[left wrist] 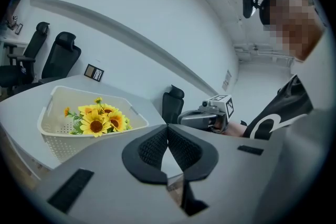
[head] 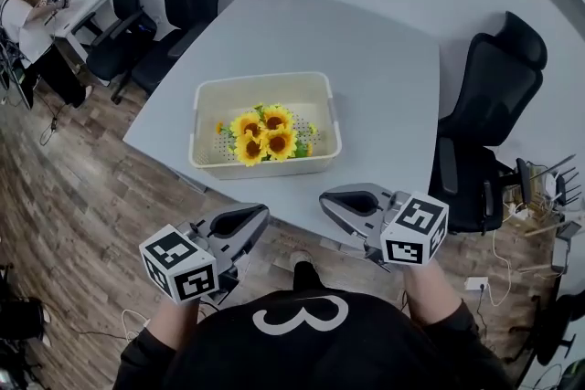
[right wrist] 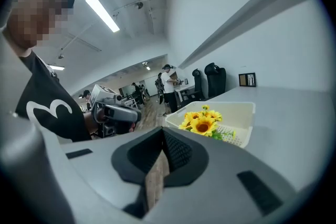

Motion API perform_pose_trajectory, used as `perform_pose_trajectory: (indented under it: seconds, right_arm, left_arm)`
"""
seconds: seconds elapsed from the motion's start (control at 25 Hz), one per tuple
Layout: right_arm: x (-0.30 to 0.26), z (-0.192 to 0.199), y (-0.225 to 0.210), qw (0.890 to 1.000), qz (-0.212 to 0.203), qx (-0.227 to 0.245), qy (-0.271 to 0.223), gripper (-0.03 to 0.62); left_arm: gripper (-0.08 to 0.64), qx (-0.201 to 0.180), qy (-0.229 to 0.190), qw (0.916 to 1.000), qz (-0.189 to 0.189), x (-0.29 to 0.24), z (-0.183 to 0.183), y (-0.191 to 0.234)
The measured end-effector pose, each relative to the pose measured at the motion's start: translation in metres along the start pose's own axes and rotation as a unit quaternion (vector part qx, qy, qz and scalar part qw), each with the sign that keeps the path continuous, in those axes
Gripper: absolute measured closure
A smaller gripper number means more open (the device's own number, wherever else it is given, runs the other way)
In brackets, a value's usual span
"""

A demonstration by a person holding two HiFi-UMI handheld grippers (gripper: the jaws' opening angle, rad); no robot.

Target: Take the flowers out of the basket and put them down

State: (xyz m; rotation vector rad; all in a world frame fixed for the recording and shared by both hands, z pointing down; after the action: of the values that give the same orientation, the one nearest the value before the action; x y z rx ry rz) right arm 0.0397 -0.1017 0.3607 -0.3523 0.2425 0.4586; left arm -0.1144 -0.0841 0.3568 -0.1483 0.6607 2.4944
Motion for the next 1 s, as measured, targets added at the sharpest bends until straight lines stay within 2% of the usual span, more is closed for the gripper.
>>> perform_pose_trajectory:
  seconds: [0.16, 0.28, 0.48, 0.6, 0.8, 0.92, 1.0]
  right_arm:
    - [-0.011, -0.010, -0.040, 1.000, 0.002, 0.022, 0.006, 0.583]
    - [-0.023, -0.019, -0.067, 0.999, -0.013, 0.036, 0.018, 0.583]
    - [-0.045, -0.027, -0.102, 0.994, -0.034, 0.089, 0.057, 0.581]
    - [-0.059, -0.022, -0.114, 0.987, -0.045, 0.122, 0.097, 0.580]
    - [-0.080, -0.008, -0.121, 0.964, -0.055, 0.190, 0.176, 0.545]
    - [-0.087, -0.004, -0.127, 0.958, -0.055, 0.197, 0.201, 0.543]
    - [-0.090, 0.000, -0.129, 0.953, -0.059, 0.198, 0.220, 0.520]
  left_arm:
    - [0.547, 0.009, 0.013, 0.9997, -0.018, -0.020, -0.006, 0.020]
    - [0.546, 0.015, 0.013, 0.9993, -0.033, -0.032, -0.016, 0.034]
    - [0.547, 0.019, 0.015, 0.9982, -0.056, -0.040, -0.026, 0.053]
    - [0.547, 0.022, 0.015, 0.9975, -0.066, -0.038, -0.028, 0.060]
    - [0.546, 0.028, 0.013, 0.9966, -0.076, -0.028, -0.035, 0.075]
    - [0.546, 0.030, 0.008, 0.9965, -0.077, -0.019, -0.041, 0.086]
    - [0.547, 0.032, 0.006, 0.9964, -0.078, -0.011, -0.044, 0.094]
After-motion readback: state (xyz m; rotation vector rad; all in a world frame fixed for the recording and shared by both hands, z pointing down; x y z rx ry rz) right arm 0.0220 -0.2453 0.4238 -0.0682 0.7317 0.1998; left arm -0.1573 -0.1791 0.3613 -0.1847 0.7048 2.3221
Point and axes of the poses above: the fingertips, and each gripper's own axes: x backward along the fingers, y to its left, z out of its underside, the point moved 4 cm from there along x, backward along the fingers
